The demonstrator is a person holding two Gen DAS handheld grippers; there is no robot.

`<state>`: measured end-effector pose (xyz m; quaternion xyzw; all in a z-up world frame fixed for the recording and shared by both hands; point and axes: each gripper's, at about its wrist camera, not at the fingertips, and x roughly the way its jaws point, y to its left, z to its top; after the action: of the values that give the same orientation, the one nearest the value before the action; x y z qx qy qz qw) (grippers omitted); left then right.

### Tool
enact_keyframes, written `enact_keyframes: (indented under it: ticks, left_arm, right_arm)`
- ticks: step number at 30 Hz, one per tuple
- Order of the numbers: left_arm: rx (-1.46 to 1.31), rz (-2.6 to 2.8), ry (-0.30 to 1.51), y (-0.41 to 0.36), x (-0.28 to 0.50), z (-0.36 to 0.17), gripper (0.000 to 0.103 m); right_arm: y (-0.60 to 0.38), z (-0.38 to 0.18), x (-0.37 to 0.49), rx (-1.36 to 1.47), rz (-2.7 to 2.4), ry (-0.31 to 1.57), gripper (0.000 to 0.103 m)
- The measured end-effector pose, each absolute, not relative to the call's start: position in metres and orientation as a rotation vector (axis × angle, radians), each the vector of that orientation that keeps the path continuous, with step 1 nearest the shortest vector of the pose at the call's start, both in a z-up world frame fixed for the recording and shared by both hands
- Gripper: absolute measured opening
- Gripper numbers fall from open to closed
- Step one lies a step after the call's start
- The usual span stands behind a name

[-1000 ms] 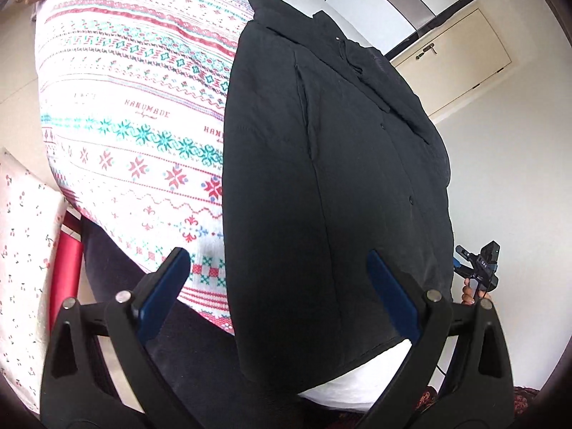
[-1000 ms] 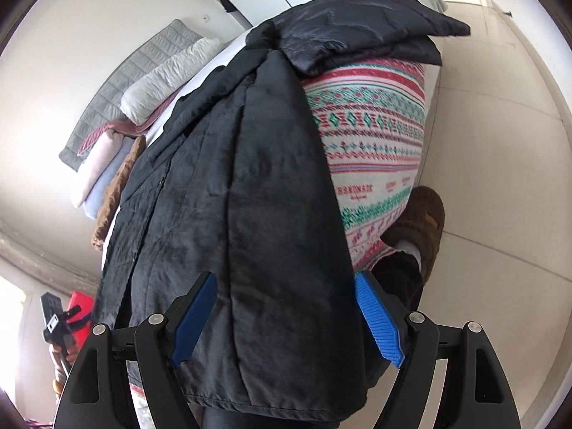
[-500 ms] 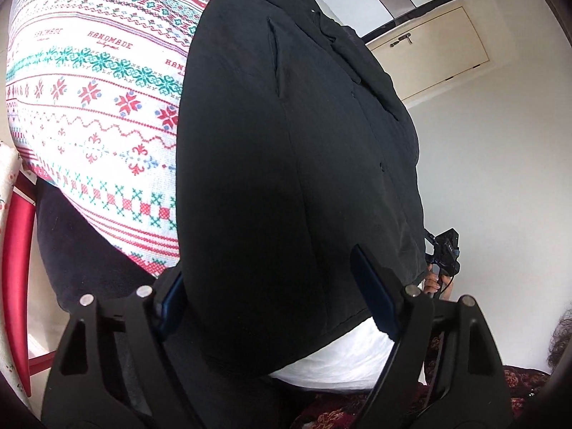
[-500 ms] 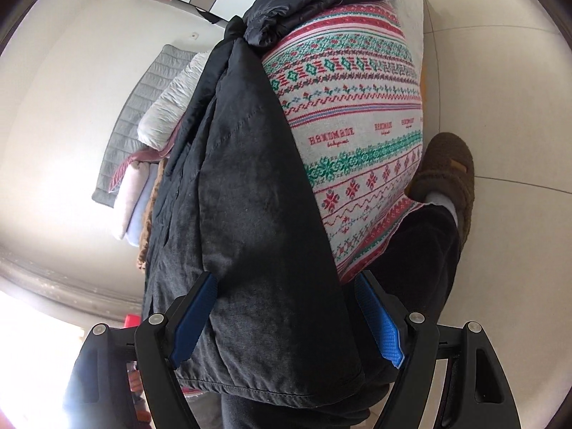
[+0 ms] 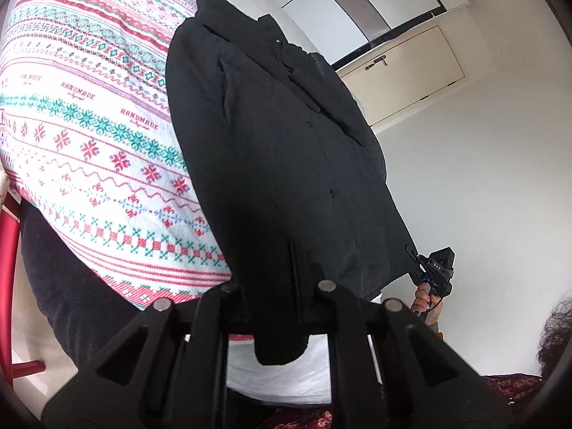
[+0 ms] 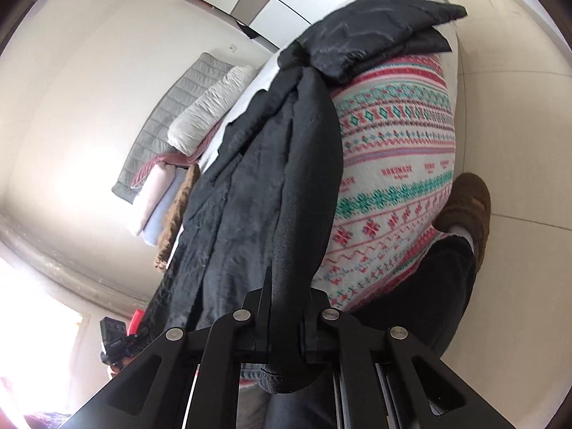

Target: Fold large clothes

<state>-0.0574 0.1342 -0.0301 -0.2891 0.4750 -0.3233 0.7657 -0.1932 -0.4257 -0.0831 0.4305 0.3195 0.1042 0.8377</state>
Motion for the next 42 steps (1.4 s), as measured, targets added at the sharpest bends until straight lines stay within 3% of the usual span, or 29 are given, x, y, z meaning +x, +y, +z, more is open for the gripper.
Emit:
enact_keyframes:
  ticks: [11,24,30,42]
  left_arm:
    - [-0.652,-0.698,0.772,0.127,-0.002,0.062,0.011]
    - [-0.6,-0.507,0.619,0.113,0.185,0.144,0.011]
    - [-0.509,-0.419,0.686,0.08,0.285,0.119,0.011]
    - [-0.402,-0.302,0.967,0.038,0.413,-0.02,0.015]
  right_arm:
    - [-0.433,0.024,-0.141,0.918,0.282,0.458,0.007]
    - [-0.494,0.107,0.028,0.968,0.096,0.343,0.007]
    - [-0.511,0.096,0.14,0.937,0.001,0.412,0.007]
    - [-0.531,-0.038,0.29,0.971,-0.167,0.67,0.009]
